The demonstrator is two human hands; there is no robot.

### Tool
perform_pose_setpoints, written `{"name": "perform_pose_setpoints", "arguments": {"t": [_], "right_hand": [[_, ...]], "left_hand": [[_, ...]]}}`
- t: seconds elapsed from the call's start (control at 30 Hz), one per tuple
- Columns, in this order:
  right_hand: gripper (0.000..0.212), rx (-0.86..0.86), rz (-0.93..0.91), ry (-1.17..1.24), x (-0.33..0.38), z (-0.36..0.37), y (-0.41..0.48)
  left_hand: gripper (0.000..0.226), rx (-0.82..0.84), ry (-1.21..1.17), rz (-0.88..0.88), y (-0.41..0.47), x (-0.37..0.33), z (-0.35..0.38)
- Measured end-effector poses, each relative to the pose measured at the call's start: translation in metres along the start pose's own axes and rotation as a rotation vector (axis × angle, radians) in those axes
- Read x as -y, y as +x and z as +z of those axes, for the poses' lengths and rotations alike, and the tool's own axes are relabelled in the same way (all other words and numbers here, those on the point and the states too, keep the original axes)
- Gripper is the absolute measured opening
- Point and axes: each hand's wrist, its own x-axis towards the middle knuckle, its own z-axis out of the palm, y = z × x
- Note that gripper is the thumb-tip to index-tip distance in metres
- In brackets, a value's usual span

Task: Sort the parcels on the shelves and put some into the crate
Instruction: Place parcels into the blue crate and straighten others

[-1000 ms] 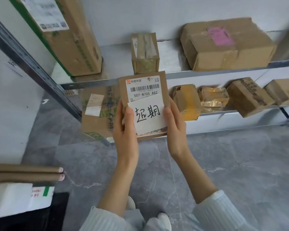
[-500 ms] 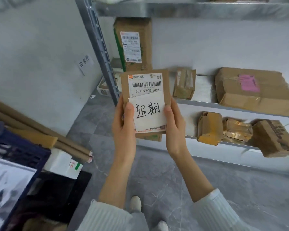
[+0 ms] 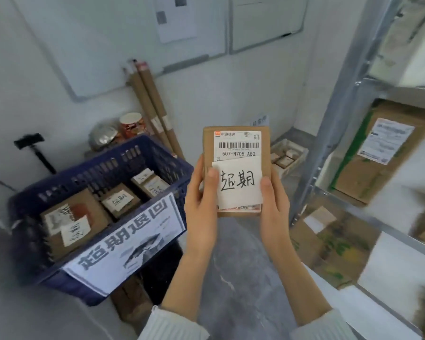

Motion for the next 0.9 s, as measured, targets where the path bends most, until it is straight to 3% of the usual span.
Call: {"name": "perform_pose_setpoints", "arguments": {"t": [0.2,0.57,0.9], "right_hand": [[0.042,0.106,0.028,0.033,-0.026,0.107,0.029],[0.042,0.239,0.102,-0.044,-0.075,0.235,0.068],[0.07,0.695,0.304,-0.189,-0.103,0.283,0.096]], "left_hand": [[0.048,-0.128,-0.04,0.03,0.058,-0.019,-0.086],[0.055,-0.268,0.006,0.013,0.136,-0.02,-0.197],[0.045,-0.384,0.07,-0.182,0.169,-0.003,-0.284]]}}
